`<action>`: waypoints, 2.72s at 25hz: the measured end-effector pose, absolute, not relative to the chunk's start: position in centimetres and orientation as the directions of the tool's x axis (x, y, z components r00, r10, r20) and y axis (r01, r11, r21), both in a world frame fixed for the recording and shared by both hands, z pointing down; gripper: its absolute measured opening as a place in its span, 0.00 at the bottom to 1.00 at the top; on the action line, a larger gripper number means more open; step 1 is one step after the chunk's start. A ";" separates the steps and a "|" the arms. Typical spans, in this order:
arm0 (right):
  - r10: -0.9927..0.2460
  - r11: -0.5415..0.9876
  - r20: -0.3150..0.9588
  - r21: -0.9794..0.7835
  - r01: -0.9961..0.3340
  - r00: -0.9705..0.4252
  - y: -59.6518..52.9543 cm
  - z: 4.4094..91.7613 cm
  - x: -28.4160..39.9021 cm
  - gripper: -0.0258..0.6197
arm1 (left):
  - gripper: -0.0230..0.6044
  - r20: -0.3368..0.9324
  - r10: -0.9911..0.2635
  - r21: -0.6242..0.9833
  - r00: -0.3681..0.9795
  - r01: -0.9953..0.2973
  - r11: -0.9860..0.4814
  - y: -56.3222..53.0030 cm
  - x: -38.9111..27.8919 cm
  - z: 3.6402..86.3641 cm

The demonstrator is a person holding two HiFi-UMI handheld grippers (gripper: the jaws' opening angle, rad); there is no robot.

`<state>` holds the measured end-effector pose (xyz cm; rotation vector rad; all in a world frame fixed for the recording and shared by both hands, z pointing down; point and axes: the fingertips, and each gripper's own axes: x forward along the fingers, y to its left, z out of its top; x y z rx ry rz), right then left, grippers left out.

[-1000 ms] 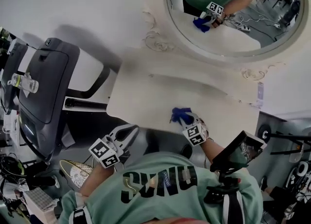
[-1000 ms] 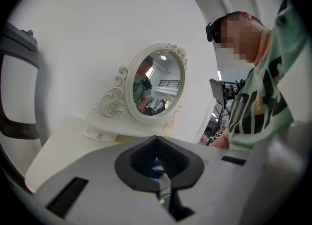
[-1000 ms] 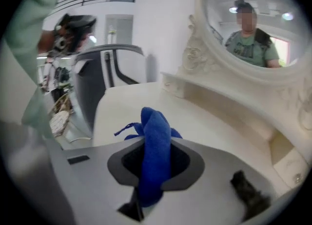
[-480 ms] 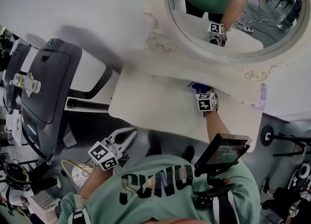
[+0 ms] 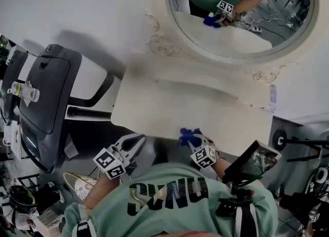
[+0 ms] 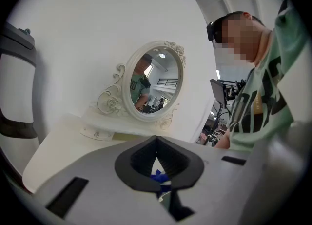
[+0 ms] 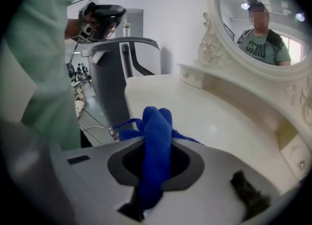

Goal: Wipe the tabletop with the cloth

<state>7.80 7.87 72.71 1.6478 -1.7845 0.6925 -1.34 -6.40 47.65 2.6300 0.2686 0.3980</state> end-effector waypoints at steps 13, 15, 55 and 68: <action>-0.731 -0.253 0.660 -0.026 -0.967 0.173 6.6 71.4 21.3 0.14 | 0.05 0.232 0.258 0.473 0.938 0.123 -0.873 -5.0 -1.7 47.2; -0.689 -0.377 0.653 0.047 -0.925 0.314 5.9 71.2 28.2 0.14 | 0.05 0.241 0.248 0.473 0.938 0.110 -0.874 -5.3 -2.2 47.4; -0.533 -0.555 0.678 0.171 -0.814 0.506 9.5 73.0 39.4 0.14 | 0.05 0.262 0.278 0.473 0.924 0.128 -0.872 -4.1 -0.5 47.7; -0.608 -0.264 0.735 0.169 -0.950 0.300 13.1 73.4 24.0 0.13 | 0.05 0.247 0.304 0.482 0.920 0.156 -0.862 -3.8 1.1 47.8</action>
